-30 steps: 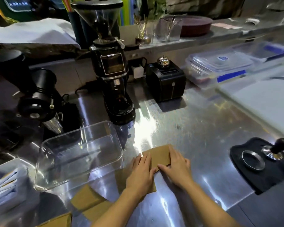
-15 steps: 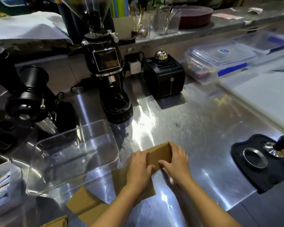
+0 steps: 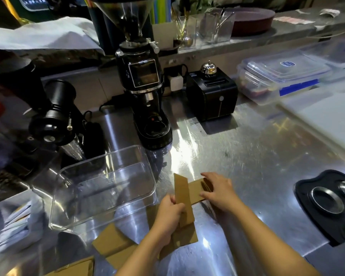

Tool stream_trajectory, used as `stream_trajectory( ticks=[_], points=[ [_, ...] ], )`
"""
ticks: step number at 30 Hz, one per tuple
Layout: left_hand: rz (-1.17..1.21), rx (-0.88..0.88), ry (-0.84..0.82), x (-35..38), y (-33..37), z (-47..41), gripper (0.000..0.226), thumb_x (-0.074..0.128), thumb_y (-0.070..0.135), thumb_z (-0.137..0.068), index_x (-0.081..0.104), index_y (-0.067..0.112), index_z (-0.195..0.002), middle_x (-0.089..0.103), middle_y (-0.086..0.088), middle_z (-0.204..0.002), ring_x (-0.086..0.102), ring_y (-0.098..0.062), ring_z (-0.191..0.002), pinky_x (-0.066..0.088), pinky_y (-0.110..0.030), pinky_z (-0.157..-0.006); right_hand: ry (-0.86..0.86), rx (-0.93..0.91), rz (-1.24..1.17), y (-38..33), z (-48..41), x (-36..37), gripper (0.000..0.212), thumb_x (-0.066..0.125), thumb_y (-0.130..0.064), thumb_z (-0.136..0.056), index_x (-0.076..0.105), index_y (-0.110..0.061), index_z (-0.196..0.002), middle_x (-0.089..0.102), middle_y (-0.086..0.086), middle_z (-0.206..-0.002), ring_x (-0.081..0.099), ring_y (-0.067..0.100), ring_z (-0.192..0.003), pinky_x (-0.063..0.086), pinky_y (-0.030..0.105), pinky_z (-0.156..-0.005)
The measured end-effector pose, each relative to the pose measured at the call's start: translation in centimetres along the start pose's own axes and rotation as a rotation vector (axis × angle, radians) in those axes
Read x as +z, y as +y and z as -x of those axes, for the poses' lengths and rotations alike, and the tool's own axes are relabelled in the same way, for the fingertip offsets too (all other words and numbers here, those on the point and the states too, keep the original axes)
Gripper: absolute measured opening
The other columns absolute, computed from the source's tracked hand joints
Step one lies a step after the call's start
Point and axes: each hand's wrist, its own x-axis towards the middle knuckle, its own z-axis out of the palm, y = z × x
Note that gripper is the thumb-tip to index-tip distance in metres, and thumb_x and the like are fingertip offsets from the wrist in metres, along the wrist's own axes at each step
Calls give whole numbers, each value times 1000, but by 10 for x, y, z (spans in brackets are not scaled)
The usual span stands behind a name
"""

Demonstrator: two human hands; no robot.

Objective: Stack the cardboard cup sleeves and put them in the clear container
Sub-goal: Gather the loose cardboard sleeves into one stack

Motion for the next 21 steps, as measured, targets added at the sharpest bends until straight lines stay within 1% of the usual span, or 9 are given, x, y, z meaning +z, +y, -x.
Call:
stream_trajectory(
  ticks=[1, 3, 9, 11, 12, 13, 15, 18, 21],
  points=[
    [22, -17, -8, -2, 1, 2, 11, 54, 3, -78, 49, 11, -83, 62, -14, -77, 62, -22, -69, 52, -27, -55, -56, -4, 28, 2, -2, 1, 69, 67, -34, -71, 37, -28, -133, 47, -3, -136, 38, 16, -126, 19, 33, -99],
    [78, -47, -24, -6, 1, 3, 21, 52, 2, -76, 54, 8, -95, 65, -22, -94, 65, -33, -85, 55, -40, -73, -110, -16, 32, 5, -4, 2, 77, 69, -36, -66, 33, -32, -133, 45, -6, -135, 36, 13, -125, 14, 29, -92],
    [286, -139, -15, -8, -3, 3, 29, 49, -7, -71, 52, 7, -97, 63, -27, -98, 61, -48, -98, 51, -65, -81, -99, -7, 242, 4, -9, -1, 85, 71, -49, -58, 33, -33, -132, 44, -1, -127, 34, 19, -121, 16, 34, -93],
    [335, -136, -48, -6, -2, 6, 25, 48, -10, -73, 56, 4, -92, 65, -24, -86, 64, -45, -87, 54, -57, -79, -65, 34, 199, 6, -5, 0, 82, 73, -49, -56, 39, -30, -128, 44, 1, -119, 36, 20, -115, 16, 31, -88],
    [359, -132, -70, -5, -2, 7, 23, 47, -11, -73, 58, 2, -89, 65, -20, -77, 65, -39, -77, 55, -50, -73, -57, 56, 166, 8, -3, -1, 79, 74, -48, -57, 42, -27, -126, 43, 2, -116, 38, 21, -112, 19, 31, -87],
    [382, -130, -83, -4, -1, 8, 24, 45, -12, -74, 60, 2, -87, 64, -17, -70, 62, -34, -68, 55, -44, -66, -53, 82, 115, 9, -1, -1, 73, 74, -44, -58, 45, -25, -122, 43, 2, -114, 41, 22, -109, 24, 31, -88],
    [429, -135, -86, -3, 0, 9, 27, 41, -13, -73, 61, 1, -84, 63, -15, -66, 59, -30, -62, 54, -38, -58, -38, 137, -35, 10, 3, -6, 56, 73, -34, -65, 50, -18, -114, 46, 5, -112, 48, 23, -100, 39, 32, -87],
    [515, -144, -113, 0, 2, 9, 31, 36, -13, -70, 60, -3, -87, 62, -21, -76, 58, -34, -68, 54, -43, -63, 74, 165, -160, 11, 7, -15, 24, 68, -21, -76, 54, -14, -95, 52, 7, -104, 49, 19, -85, 41, 30, -76],
    [534, -153, -151, 3, 3, 10, 32, 38, -11, -72, 60, -4, -94, 65, -25, -86, 61, -37, -77, 54, -49, -72, 176, 208, -314, 12, 10, -21, 11, 63, -15, -82, 52, -16, -85, 55, 5, -93, 51, 17, -79, 39, 23, -66]
  ],
)
